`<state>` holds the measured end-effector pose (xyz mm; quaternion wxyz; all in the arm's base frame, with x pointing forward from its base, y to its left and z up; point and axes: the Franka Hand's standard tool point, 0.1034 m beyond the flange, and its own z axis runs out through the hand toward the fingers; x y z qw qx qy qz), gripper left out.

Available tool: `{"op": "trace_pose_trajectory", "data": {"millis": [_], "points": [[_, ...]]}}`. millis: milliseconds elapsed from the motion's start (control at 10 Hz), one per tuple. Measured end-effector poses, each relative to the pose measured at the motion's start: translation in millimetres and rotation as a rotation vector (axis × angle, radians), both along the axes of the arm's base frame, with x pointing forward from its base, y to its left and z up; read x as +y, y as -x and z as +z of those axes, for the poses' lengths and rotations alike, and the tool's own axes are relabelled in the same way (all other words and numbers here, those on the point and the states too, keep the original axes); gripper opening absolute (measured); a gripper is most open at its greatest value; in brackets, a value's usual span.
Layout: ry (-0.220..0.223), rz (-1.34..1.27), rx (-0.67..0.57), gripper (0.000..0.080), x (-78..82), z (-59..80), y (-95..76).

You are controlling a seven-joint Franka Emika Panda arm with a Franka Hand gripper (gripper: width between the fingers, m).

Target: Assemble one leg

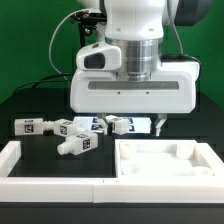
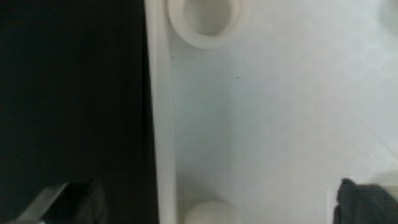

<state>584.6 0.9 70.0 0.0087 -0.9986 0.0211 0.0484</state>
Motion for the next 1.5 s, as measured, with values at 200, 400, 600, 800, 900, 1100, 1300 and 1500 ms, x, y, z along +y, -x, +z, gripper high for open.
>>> {"op": "trace_pose_trajectory", "data": {"millis": [200, 400, 600, 800, 900, 1100, 1300, 1500], "points": [[0.0, 0.0, 0.0, 0.0648, -0.1, -0.2, 0.1], [-0.004, 0.005, 0.011, 0.0648, 5.9, 1.9, 14.6], [0.003, 0.02, 0.032, 0.0648, 26.3, 14.3, 49.8], [0.014, 0.02, 0.008, 0.0648, 31.9, 15.5, 57.4], [0.015, 0.023, 0.009, 0.0648, 30.0, 14.1, 56.9], [0.008, 0.129, 0.012, 0.0648, 31.3, 14.0, 59.1], [0.037, 0.251, 0.048, 0.0648, 36.9, 17.5, 82.7], [0.071, 0.348, 0.062, 0.0648, 31.2, 18.9, 111.7]]}}
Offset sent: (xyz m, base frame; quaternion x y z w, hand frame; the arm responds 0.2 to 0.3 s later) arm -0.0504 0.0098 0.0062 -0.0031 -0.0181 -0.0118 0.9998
